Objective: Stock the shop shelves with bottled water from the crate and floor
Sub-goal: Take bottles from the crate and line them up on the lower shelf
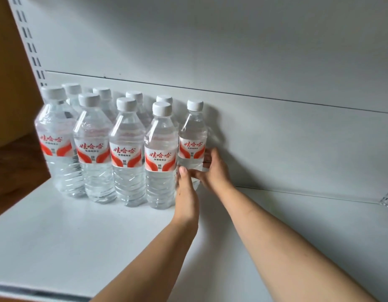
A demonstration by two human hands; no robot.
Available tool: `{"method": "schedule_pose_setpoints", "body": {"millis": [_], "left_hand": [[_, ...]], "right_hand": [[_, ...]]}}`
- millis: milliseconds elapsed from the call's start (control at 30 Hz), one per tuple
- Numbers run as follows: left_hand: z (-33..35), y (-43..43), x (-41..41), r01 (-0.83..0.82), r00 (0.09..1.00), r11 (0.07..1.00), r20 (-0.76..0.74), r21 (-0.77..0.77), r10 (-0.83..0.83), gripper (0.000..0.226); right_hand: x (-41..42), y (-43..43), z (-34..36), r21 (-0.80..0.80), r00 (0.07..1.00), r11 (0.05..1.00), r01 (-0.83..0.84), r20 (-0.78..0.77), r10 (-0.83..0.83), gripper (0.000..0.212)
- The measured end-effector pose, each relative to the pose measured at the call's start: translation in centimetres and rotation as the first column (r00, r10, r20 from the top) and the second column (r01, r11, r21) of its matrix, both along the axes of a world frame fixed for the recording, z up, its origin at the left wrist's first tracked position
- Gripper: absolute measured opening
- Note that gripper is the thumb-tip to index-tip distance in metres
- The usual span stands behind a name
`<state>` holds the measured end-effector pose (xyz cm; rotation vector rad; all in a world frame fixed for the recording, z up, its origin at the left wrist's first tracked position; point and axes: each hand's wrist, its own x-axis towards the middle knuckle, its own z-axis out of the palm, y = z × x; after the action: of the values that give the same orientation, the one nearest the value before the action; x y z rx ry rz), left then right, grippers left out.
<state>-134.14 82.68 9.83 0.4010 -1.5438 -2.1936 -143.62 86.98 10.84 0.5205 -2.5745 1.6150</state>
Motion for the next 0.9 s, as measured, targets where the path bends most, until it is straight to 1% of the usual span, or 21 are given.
{"method": "schedule_pose_setpoints", "body": {"millis": [133,233,267,400,500,567,667,800,900], "left_hand": [[-0.1,0.1,0.0,0.004,0.998,0.999,0.064,-0.036,-0.002,0.058],[1.2,0.6,1.5,0.014,0.989,0.998,0.149,-0.061,-0.005,0.056],[2.0,0.7,2.3,0.029,0.983,0.997,0.182,-0.065,-0.017,0.056],[6.8,1.2,6.0,0.076,0.937,0.994,0.346,-0.074,-0.045,0.054],[12.2,2.5,9.4,0.136,0.911,0.982,0.407,-0.131,-0.072,0.048],[16.2,3.8,12.0,0.205,0.890,0.965,0.441,-0.165,-0.114,0.046],[22.4,6.1,16.4,0.323,0.855,0.922,0.482,-0.212,-0.189,0.042],[30.3,10.8,23.2,0.498,0.788,0.831,0.530,-0.248,-0.314,0.040],[34.6,15.7,28.9,0.620,0.741,0.725,0.527,-0.299,-0.416,0.040]], "right_hand": [[0.7,0.1,0.3,0.027,0.999,1.000,-0.015,0.035,0.014,0.060],[2.0,1.2,1.9,0.074,0.992,0.997,-0.005,0.125,-0.004,0.079],[2.6,1.9,2.8,0.094,0.989,0.995,0.020,0.143,-0.033,0.080],[6.7,6.0,7.1,0.167,0.960,0.977,0.134,0.223,-0.169,0.059],[11.4,9.3,11.1,0.160,0.913,0.961,0.225,0.311,-0.265,0.053],[15.3,11.6,14.3,0.151,0.882,0.949,0.277,0.353,-0.314,0.048],[22.0,14.8,20.4,0.148,0.834,0.920,0.363,0.388,-0.392,0.042],[31.4,19.4,27.7,0.131,0.770,0.863,0.487,0.402,-0.495,0.040],[38.1,23.5,32.1,0.074,0.710,0.796,0.601,0.407,-0.575,0.039]]}}
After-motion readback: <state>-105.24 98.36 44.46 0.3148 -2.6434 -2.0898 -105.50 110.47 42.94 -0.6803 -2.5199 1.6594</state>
